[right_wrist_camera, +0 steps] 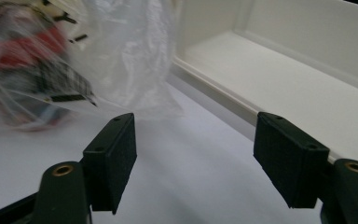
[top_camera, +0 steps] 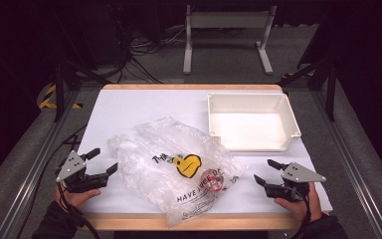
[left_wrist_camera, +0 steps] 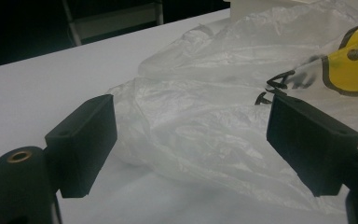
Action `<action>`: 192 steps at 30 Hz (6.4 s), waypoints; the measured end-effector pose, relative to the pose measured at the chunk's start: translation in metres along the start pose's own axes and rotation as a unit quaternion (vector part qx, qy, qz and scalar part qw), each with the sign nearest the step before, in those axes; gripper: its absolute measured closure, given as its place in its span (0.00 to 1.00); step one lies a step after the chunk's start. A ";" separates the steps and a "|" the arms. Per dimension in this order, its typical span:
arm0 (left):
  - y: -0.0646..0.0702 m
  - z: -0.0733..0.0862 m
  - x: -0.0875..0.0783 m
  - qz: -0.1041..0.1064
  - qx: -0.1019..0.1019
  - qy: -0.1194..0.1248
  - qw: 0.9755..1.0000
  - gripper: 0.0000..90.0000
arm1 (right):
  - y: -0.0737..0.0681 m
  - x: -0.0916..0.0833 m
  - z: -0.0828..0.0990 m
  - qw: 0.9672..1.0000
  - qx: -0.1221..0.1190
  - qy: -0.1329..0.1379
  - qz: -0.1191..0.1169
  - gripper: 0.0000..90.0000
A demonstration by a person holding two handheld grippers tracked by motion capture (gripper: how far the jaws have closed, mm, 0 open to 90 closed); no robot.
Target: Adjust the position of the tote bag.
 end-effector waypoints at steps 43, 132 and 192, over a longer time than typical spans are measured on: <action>-0.001 0.034 0.064 0.031 0.024 -0.202 0.979 0.85 | -0.032 0.059 0.009 0.993 0.012 -0.108 -0.048 0.94; -0.002 0.013 0.130 0.046 -0.015 -0.269 0.962 0.86 | -0.016 0.060 -0.025 0.995 0.051 -0.059 -0.059 0.50; -0.013 -0.017 0.045 0.067 -0.009 -0.170 0.983 0.44 | -0.034 0.153 -0.102 0.995 -0.043 -0.050 -0.079 1.00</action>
Point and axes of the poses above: each handheld gripper's, and its own axes: x roughly forward along the jaws, z roughly out of its underside, y roughly to its right, the point moved 5 cm from there along x, roughly forward along the jaws, and after that the axes turned 11 degrees about y, right-handed, at the moved point
